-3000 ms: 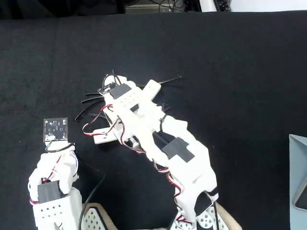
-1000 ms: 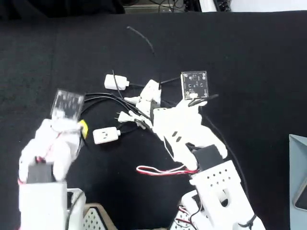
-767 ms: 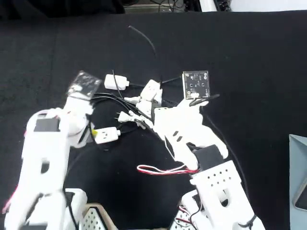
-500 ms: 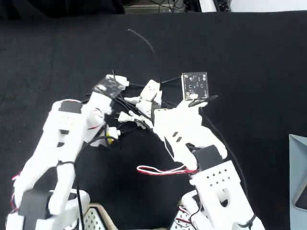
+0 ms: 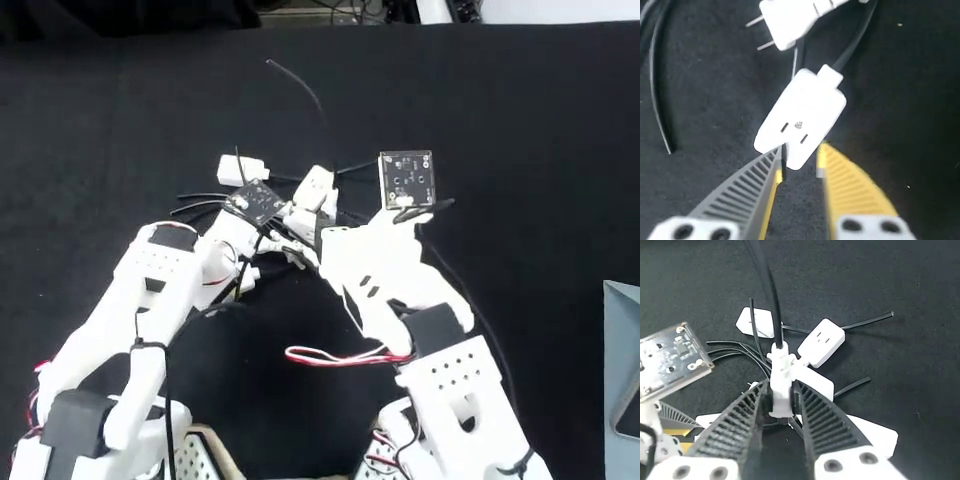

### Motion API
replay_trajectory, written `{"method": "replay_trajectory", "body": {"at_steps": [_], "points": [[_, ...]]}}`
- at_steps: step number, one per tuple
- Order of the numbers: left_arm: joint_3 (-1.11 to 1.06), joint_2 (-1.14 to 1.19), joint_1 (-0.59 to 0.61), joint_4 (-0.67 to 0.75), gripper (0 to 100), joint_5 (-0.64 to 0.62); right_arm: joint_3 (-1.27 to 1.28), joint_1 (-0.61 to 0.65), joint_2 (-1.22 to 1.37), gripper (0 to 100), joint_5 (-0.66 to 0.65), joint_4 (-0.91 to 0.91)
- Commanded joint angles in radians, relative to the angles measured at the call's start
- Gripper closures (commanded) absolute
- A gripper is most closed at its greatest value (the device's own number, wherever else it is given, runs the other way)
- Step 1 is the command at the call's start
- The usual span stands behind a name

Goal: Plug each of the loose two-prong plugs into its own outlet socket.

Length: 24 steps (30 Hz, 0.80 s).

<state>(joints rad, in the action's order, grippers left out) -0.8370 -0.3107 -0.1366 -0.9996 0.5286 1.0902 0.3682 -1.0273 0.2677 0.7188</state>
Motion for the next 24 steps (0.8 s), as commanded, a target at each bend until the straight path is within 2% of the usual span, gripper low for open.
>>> {"method": "replay_trajectory", "body": {"at_steps": [1, 4, 7, 13, 16, 24], "points": [[-0.010, -0.011, 0.002, 0.015, 77, -0.077, -0.004, -0.009, -0.022, 98.7, 0.011, -0.017], [0.022, -0.020, 0.004, 0.015, 73, -0.130, -0.004, -0.009, -0.022, 98.7, 0.011, -0.017], [0.027, -0.041, -0.002, 0.026, 72, -0.118, 0.002, -0.009, -0.022, 98.7, 0.011, -0.020], [-0.119, 0.002, 0.007, 0.301, 72, -0.077, 0.007, -0.009, -0.024, 98.7, 0.011, -0.023], [-0.130, 0.009, 0.010, 0.334, 72, -0.084, 0.007, -0.009, -0.024, 98.7, 0.011, -0.023], [-0.145, -0.052, -0.002, 0.327, 91, -0.083, 0.007, -0.009, -0.024, 98.7, 0.011, -0.021]]}}
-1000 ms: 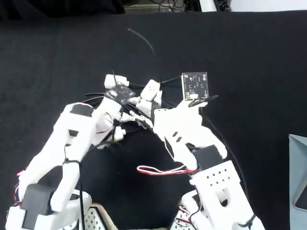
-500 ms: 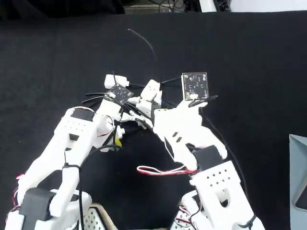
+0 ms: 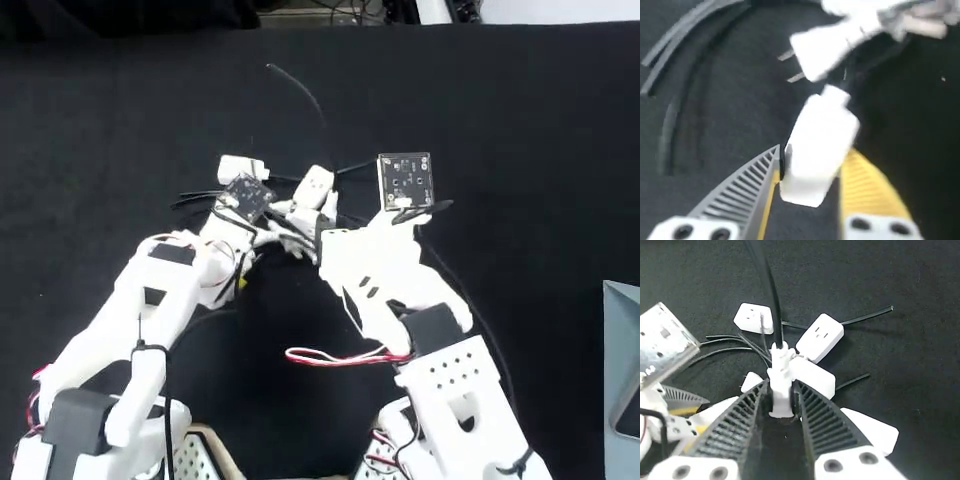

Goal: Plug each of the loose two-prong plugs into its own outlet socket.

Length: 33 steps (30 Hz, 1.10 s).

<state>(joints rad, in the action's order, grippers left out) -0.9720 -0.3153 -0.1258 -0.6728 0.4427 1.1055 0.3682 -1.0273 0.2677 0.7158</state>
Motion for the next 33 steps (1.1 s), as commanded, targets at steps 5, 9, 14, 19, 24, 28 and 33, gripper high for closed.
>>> {"method": "replay_trajectory", "body": {"at_steps": [5, 9, 14, 19, 24, 28, 33], "points": [[-0.013, -0.203, -0.015, -0.150, 97, 0.003, -0.008, -0.009, -0.025, 98.7, 0.011, -0.018], [-0.008, -0.407, -0.015, -0.327, 97, 0.002, -0.008, -0.009, -0.025, 98.7, 0.011, -0.018], [-0.005, -0.689, -0.001, -0.532, 97, 0.002, -0.008, -0.009, -0.028, 98.7, 0.011, -0.017], [0.073, -0.867, -0.001, -0.756, 97, 0.003, -0.012, -0.011, -0.028, 98.7, 0.011, -0.017], [0.177, -0.979, -0.002, -0.838, 97, 0.002, -0.016, -0.031, -0.030, 98.7, 0.011, -0.018], [0.188, -1.046, -0.005, -0.809, 97, 0.002, -0.028, -0.086, -0.030, 98.7, 0.012, -0.021], [0.035, -1.046, -0.012, -0.687, 97, 0.002, -0.038, -0.097, -0.030, 98.7, 0.012, -0.020]]}}
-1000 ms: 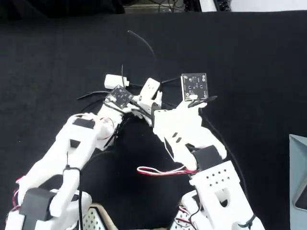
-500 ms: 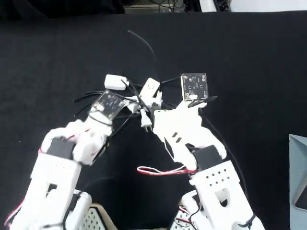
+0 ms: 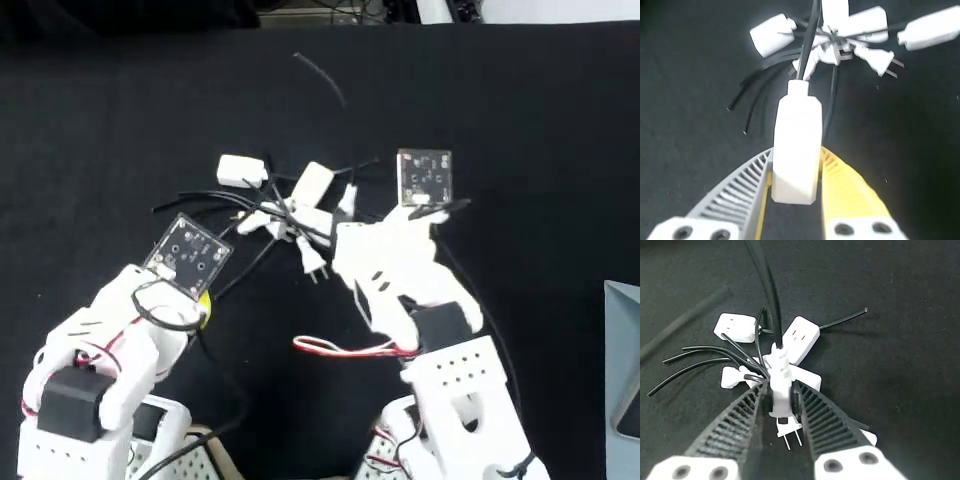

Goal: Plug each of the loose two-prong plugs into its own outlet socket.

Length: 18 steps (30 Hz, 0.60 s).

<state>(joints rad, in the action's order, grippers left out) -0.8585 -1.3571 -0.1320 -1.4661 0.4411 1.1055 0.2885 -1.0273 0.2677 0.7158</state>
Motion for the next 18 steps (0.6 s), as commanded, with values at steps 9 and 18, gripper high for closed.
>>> {"method": "replay_trajectory", "body": {"at_steps": [9, 18], "points": [[-0.558, -0.009, -0.065, 0.425, 96, 0.006, -0.036, -0.015, -0.024, 98.7, 0.012, -0.021], [-0.585, -0.014, 0.025, 0.431, 68, -0.069, -0.033, -0.012, -0.024, 98.7, 0.012, -0.021]]}}
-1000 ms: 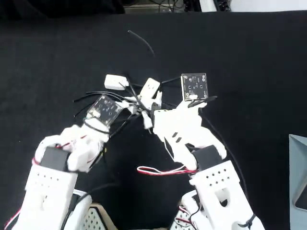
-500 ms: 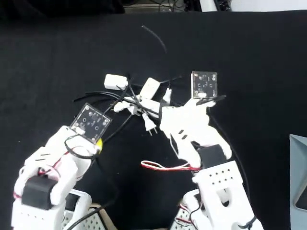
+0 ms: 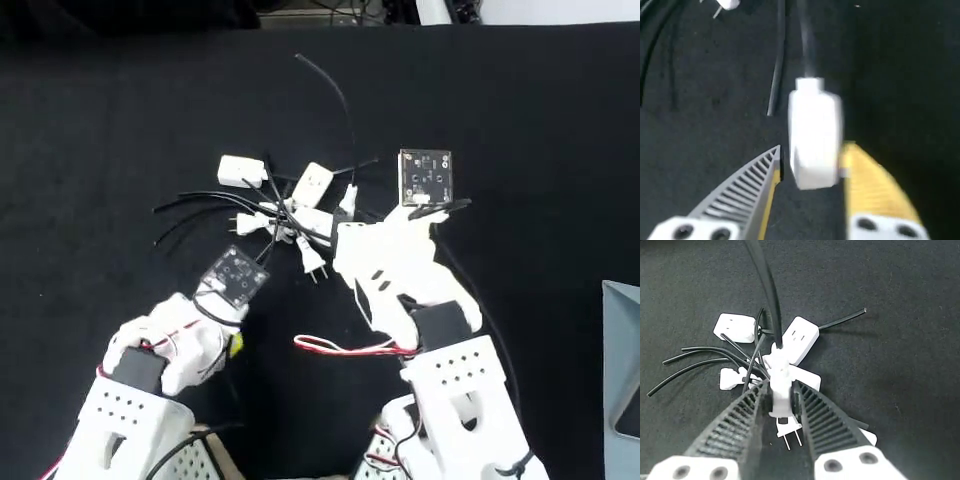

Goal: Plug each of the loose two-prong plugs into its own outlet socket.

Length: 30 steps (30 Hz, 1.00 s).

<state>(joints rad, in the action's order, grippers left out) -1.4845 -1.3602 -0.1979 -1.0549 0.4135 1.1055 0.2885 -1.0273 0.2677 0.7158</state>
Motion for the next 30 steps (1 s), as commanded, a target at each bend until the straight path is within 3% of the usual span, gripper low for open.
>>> {"method": "replay_trajectory", "body": {"at_steps": [1, 9, 14, 17, 22, 26, 30], "points": [[0.053, -0.011, 0.120, 0.025, 68, -0.029, -0.033, -0.012, -0.024, 98.7, 0.012, -0.021], [-0.021, -0.002, 0.288, 0.238, 70, 0.066, -0.033, -0.012, -0.024, 98.7, 0.012, -0.021], [0.035, -0.011, 0.325, 0.216, 70, 0.058, -0.033, -0.012, -0.024, 98.7, 0.012, -0.021], [0.124, -0.011, 0.274, 0.075, 70, 0.058, -0.033, -0.012, -0.024, 98.6, 0.012, -0.021], [0.242, -0.011, 0.077, -0.172, 70, 0.058, -0.033, -0.011, -0.024, 98.6, 0.012, -0.021], [0.193, -0.002, -0.031, -0.155, 76, 0.058, -0.033, -0.011, -0.024, 98.6, 0.012, -0.020], [0.077, 0.000, -0.031, -0.029, 76, 0.058, -0.033, -0.011, -0.024, 98.6, 0.012, -0.020]]}}
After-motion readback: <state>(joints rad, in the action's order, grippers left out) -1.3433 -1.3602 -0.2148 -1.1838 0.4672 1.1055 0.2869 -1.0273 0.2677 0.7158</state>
